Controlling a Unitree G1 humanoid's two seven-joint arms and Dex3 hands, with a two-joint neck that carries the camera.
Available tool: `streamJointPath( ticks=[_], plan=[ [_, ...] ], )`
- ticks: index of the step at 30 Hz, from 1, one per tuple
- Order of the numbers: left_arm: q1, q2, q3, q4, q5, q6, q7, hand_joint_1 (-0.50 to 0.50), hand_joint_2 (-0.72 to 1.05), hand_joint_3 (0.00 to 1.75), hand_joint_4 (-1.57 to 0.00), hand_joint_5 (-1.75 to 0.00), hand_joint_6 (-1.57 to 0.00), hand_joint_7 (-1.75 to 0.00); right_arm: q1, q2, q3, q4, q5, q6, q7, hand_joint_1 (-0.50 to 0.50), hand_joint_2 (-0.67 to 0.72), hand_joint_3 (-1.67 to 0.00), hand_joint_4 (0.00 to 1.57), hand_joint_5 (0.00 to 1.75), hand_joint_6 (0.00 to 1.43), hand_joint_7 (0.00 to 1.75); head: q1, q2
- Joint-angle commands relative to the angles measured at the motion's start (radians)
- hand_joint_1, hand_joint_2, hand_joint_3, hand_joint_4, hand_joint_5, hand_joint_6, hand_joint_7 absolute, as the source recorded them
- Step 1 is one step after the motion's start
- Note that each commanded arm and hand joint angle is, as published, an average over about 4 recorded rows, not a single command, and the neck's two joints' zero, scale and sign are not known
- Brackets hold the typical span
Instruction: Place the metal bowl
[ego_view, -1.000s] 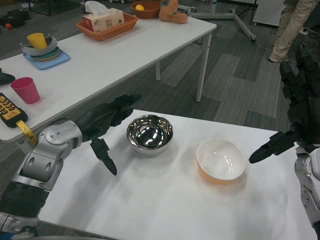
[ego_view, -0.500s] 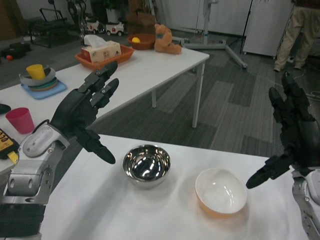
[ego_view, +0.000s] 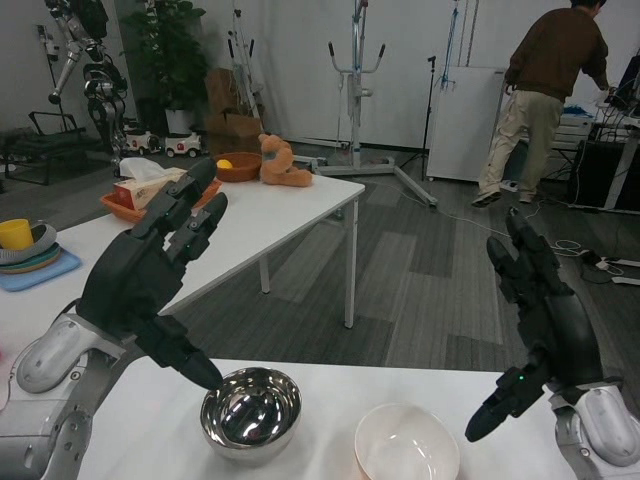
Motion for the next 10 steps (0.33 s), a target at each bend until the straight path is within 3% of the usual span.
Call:
streamJointPath(
  ticks=[1,10],
  plan=[
    [-0.005,-0.021,0.006,0.011,-0.009,-0.016,0.004,-0.5,-0.02,0.07,0.0,0.0,0.0,-0.14,-0.013,0.008,-0.016,-0.015,0.01,-0.007,-0.005,-0.44,0.41,0.0,0.0,0.0,0.0,0.0,-0.001,-0.005],
    [0.018,-0.049,0.031,0.012,-0.028,-0.044,0.015,-0.5,-0.02,0.09,0.0,0.0,0.0,-0.14,-0.008,0.02,-0.017,-0.014,0.01,-0.009,-0.004,-0.46,0.41,0.0,0.0,0.0,0.0,0.0,-0.003,-0.014]
  ],
)
